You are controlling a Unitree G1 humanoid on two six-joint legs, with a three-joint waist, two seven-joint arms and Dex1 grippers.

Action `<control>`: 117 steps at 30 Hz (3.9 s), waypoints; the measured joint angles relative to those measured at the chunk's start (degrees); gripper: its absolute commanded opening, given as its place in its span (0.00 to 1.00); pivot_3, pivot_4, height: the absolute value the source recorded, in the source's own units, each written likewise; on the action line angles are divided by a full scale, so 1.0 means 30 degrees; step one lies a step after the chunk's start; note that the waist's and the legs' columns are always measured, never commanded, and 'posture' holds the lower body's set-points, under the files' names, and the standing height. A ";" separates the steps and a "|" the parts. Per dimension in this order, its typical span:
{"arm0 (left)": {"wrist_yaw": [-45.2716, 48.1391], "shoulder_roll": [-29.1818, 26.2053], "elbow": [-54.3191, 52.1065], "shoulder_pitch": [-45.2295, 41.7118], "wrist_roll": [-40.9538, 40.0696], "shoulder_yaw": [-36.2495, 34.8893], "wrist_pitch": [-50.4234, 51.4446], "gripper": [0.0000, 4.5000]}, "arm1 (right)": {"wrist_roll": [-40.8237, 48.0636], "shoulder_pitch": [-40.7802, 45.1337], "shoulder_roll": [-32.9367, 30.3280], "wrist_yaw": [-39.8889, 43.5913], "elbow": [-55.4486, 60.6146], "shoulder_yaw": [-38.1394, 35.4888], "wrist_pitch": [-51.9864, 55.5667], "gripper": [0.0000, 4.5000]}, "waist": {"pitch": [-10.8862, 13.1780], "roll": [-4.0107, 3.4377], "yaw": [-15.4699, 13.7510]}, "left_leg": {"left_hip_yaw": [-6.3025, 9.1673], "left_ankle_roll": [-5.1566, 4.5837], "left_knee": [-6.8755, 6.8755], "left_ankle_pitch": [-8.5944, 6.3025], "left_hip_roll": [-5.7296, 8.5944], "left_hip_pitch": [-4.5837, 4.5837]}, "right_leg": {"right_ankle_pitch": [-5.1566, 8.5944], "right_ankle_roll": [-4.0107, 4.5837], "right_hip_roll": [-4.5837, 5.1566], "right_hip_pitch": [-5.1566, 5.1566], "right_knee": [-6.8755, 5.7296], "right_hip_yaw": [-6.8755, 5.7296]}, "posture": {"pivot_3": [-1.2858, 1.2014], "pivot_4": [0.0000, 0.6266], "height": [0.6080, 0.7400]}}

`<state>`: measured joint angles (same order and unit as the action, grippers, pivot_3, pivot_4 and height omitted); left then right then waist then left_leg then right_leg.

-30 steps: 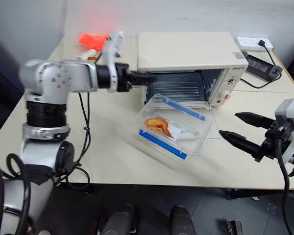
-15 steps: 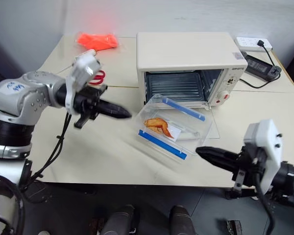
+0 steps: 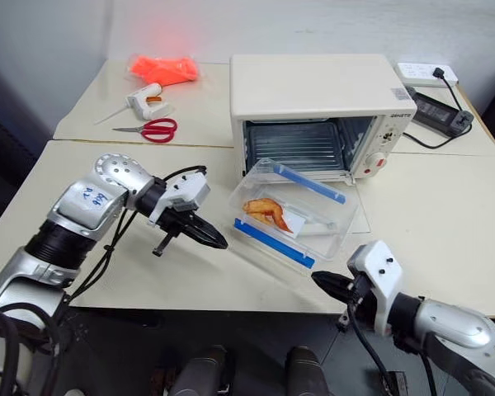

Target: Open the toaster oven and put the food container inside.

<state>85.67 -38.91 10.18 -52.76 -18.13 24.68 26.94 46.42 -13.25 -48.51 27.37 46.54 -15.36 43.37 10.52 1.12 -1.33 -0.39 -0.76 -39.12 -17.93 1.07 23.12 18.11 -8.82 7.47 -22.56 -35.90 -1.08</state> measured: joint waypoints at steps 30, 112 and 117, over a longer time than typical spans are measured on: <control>-0.6484 0.3830 -0.0408 0.0603 0.0763 -0.2285 0.2518 0.00 | -0.6992 0.9844 0.1062 0.3729 -0.9669 0.4137 -0.3235 0.01 | 0.0001 -0.0004 0.0035 | 0.0006 0.0016 0.0000 0.0008 0.0004 0.0009 | -0.0005 -0.0009 0.0014 -0.0012 -0.0006 -0.0029 | 0.52 0.24 1.00; -0.7944 -0.3102 -0.6508 0.2910 -0.6213 -1.0851 0.7592 1.00 | -0.4206 0.0209 0.4201 0.1717 -0.1683 -0.5391 0.2234 0.73 | 0.0019 -0.0038 0.0387 | 0.0035 0.0060 0.0037 0.0024 0.0000 -0.0017 | -0.0012 -0.0020 0.0020 0.0014 -0.0006 -0.0021 | 0.52 0.24 1.00; -0.7679 -0.3375 -0.6511 0.2669 -0.6217 -1.0464 0.7462 1.00 | -0.5884 0.0295 0.5536 0.0771 -0.3075 -0.2762 -0.0015 0.34 | 0.0019 -0.0038 0.0488 | 0.0020 0.0064 0.0050 0.0025 -0.0002 -0.0020 | -0.0008 -0.0014 0.0009 -0.0010 -0.0016 -0.0005 | 0.52 0.24 1.00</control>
<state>62.63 -49.03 -9.36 -44.75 -36.78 -6.72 49.33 28.77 -12.36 -31.90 29.69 37.32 -23.64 43.33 10.58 1.00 0.13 -0.33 -0.56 -38.97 -17.85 1.07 23.06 18.08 -8.86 7.49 -22.59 -35.95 -1.09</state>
